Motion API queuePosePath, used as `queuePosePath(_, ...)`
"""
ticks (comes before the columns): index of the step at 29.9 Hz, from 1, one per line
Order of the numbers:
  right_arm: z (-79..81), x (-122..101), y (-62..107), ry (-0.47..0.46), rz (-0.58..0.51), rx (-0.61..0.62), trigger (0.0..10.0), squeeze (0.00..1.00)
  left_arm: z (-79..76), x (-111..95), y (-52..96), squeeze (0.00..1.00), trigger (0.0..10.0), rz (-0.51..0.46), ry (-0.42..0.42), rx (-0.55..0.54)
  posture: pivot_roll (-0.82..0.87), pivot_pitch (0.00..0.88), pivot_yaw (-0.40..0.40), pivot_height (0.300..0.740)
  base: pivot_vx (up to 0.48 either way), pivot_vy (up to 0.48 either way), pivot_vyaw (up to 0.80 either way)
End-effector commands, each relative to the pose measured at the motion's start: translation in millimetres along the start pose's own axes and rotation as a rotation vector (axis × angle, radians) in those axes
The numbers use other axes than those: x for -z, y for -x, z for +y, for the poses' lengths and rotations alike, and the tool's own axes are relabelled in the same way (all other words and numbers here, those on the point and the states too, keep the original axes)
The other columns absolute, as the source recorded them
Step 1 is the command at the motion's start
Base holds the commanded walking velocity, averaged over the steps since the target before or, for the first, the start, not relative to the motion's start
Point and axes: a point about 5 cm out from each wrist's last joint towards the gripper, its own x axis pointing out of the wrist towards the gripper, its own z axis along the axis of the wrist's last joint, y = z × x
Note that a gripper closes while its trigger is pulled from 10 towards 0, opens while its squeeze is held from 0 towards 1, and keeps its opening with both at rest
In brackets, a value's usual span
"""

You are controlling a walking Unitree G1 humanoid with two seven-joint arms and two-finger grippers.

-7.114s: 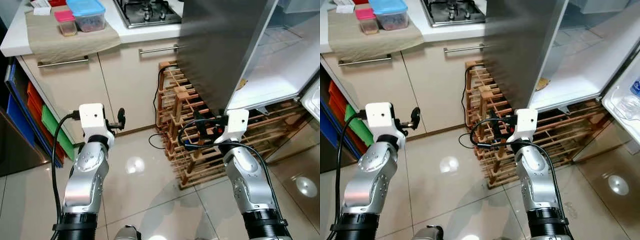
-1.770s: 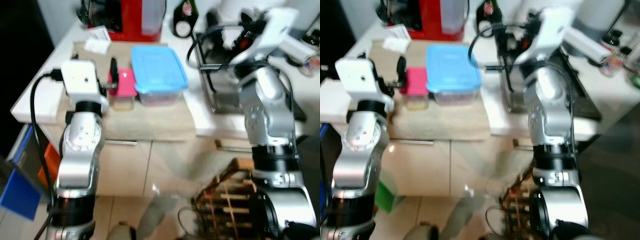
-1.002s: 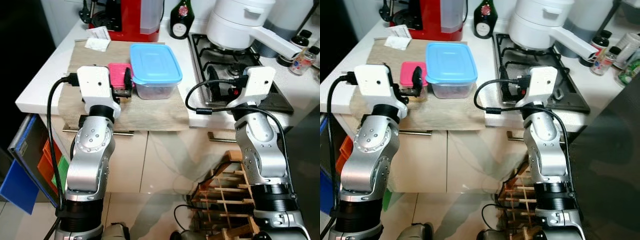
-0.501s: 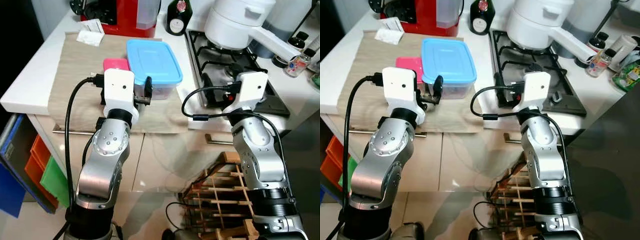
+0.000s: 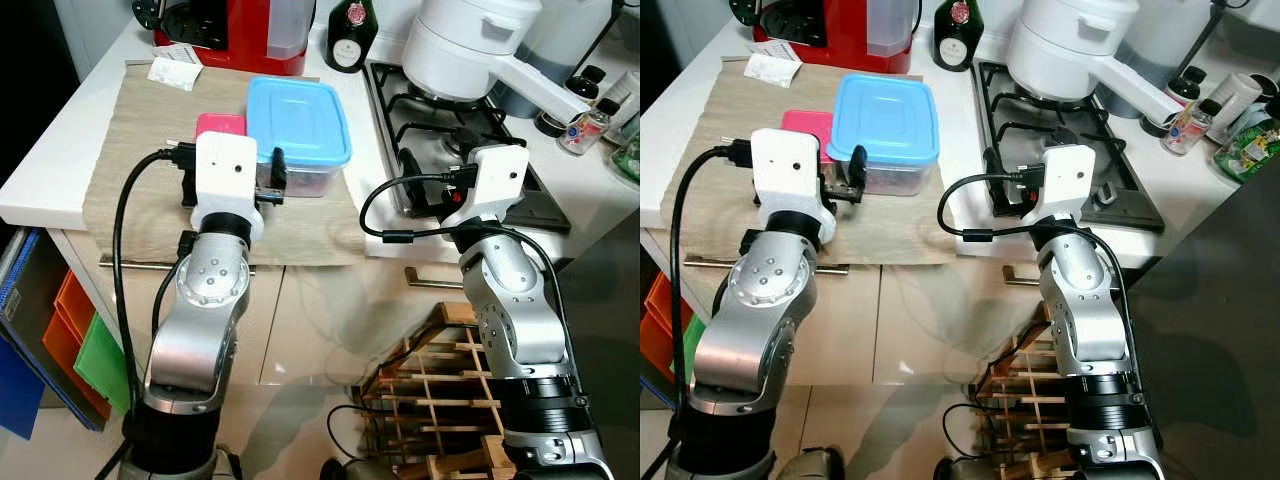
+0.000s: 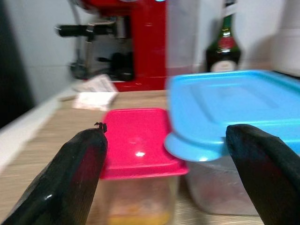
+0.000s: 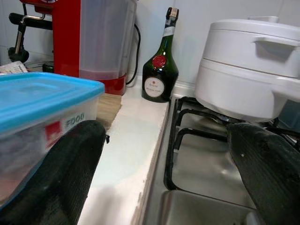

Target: Restocking fridge

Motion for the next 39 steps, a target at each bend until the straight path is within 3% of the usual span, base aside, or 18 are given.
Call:
queuePosePath(1,-6.8,3.9,2.6,0.004,0.016,0.023,10.0,0.00,10.4,27.4,-1.7,0.00,10.0,0.147,-0.041,-0.074,0.00,0.095,-0.165,0.740,0.000,0.000,0.00)
queuePosePath(7,-7.1,5.3,2.5,0.008,0.023,0.018,10.0,0.00,13.5,24.3,-2.3,0.00,10.0,0.136,-0.022,-0.088,0.00,0.095,-0.173,0.740,0.000,0.000,0.00)
queuePosePath(14,-8.6,5.1,2.3,0.016,0.024,0.015,10.0,0.00,-3.9,1.5,-1.7,0.00,10.0,0.025,0.134,0.042,0.00,0.090,-0.172,0.740,0.000,0.000,0.00)
queuePosePath(22,-8.1,6.5,2.6,0.016,0.027,0.014,10.0,0.00,-2.5,19.2,-5.5,0.00,10.0,0.119,0.093,0.037,0.00,0.086,-0.167,0.740,0.000,0.000,0.00)
queuePosePath(28,-8.5,7.3,3.0,0.017,0.031,0.013,10.0,0.00,10.3,39.6,-11.1,0.00,10.0,0.233,0.048,-0.067,-0.01,0.086,-0.167,0.740,0.000,0.000,0.00)
queuePosePath(39,-10.1,6.3,2.2,0.024,0.029,0.012,10.0,0.00,2.7,32.2,-30.9,0.00,10.0,0.191,0.098,-0.080,-0.02,0.077,-0.170,0.740,0.000,0.000,0.00)
